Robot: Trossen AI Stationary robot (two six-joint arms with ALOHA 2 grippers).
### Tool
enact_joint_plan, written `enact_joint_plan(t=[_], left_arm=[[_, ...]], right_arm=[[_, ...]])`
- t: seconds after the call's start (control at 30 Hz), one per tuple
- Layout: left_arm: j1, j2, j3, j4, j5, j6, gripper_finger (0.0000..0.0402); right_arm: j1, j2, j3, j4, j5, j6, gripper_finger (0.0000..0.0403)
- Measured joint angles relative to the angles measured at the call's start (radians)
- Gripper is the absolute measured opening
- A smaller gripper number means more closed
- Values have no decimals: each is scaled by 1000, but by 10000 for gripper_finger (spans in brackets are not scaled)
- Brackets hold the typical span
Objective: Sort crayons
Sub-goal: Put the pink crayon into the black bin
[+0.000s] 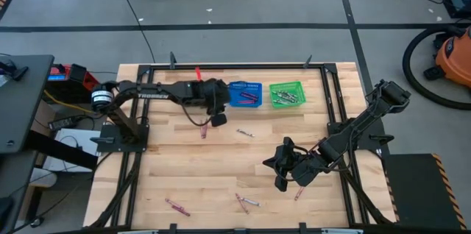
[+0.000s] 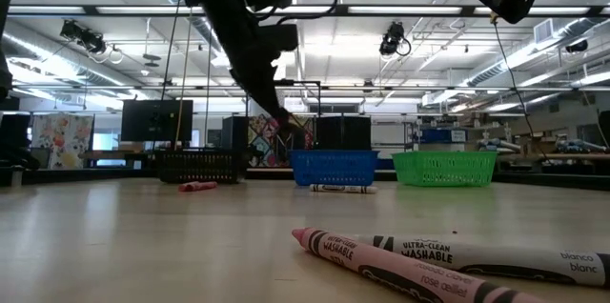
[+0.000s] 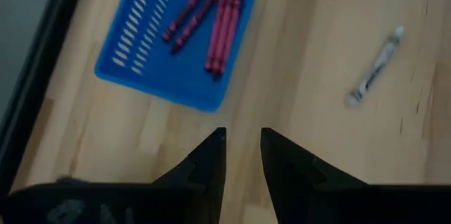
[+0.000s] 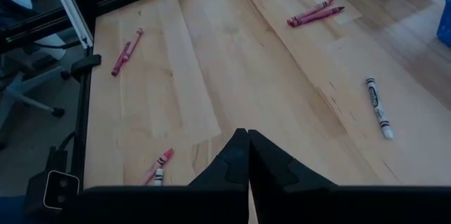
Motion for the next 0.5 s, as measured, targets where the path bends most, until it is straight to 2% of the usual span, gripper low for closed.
enact_joint_plan(t=[0.27,0.5], left_arm=[[-92,0,0,-195,-11,-37,100],[-253,0,0,-369,-11,-126,100]], right_arm=[[0,0,0,0,-7,2,10],[0,0,0,0,-7,2,10]])
